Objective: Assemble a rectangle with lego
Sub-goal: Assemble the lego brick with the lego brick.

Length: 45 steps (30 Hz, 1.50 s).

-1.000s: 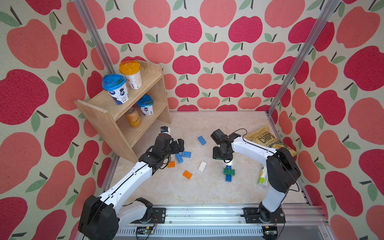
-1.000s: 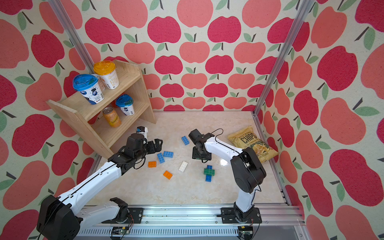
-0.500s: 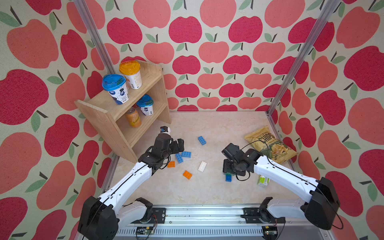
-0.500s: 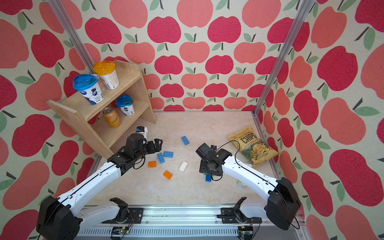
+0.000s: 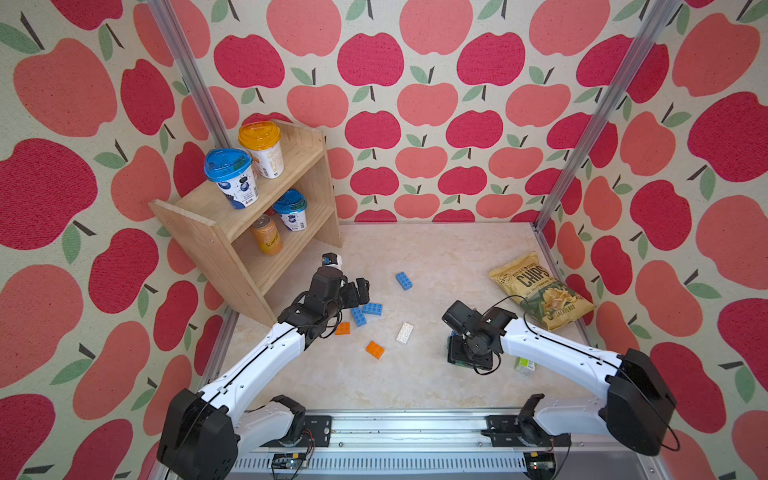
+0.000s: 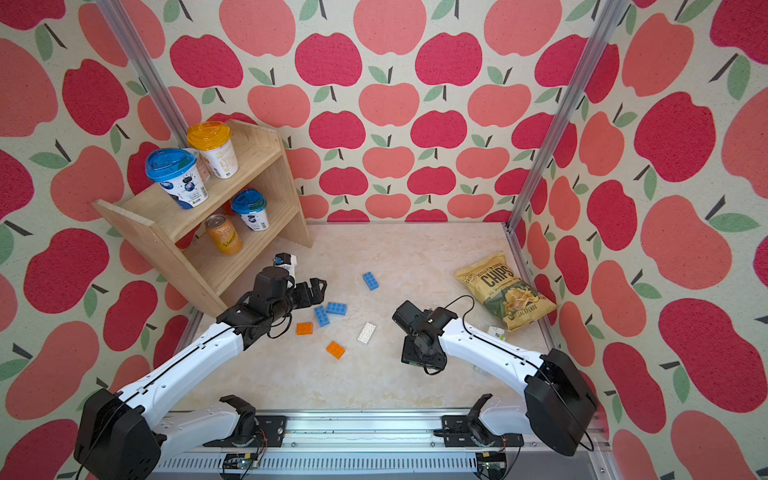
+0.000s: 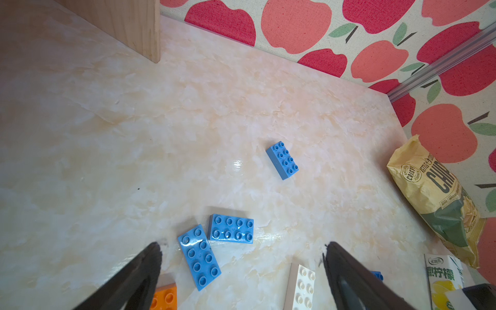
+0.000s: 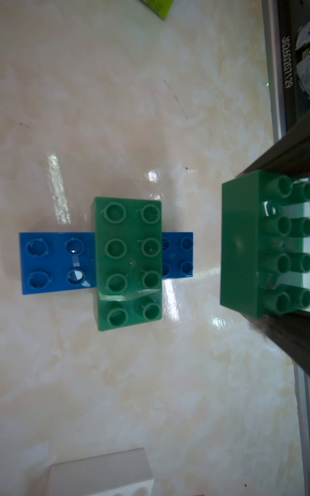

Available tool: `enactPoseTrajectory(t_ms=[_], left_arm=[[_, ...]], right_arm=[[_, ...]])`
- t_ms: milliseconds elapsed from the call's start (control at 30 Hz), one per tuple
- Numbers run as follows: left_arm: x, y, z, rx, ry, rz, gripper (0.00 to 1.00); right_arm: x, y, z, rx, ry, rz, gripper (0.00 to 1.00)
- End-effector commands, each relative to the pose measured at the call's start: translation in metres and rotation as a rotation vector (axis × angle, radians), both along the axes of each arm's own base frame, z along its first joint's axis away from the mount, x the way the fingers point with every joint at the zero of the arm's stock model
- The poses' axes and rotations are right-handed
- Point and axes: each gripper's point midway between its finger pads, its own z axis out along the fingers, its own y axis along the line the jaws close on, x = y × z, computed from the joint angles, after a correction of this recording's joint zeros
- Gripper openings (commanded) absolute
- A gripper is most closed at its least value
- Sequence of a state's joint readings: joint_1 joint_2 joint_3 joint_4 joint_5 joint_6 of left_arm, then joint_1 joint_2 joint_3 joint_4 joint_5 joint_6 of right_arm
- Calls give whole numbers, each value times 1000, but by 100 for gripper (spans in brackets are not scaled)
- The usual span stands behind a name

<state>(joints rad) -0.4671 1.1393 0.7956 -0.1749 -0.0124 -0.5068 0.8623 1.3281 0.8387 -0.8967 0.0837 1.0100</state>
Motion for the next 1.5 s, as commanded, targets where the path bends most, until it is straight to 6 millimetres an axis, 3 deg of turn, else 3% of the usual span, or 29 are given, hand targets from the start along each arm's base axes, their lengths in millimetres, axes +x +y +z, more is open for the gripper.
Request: enactPoseTrajectory(t_ms=[0, 800, 1467], left_arm=[[2, -1, 3, -10, 0, 1, 97], [3, 1, -1, 3, 5, 9, 97], [1, 2, -1, 8, 1, 8, 97]], right_arm=[[5, -1, -5, 7, 9, -15, 44], [30, 11, -17, -24, 20, 32, 45], [21, -3, -36, -96, 75, -36, 45]])
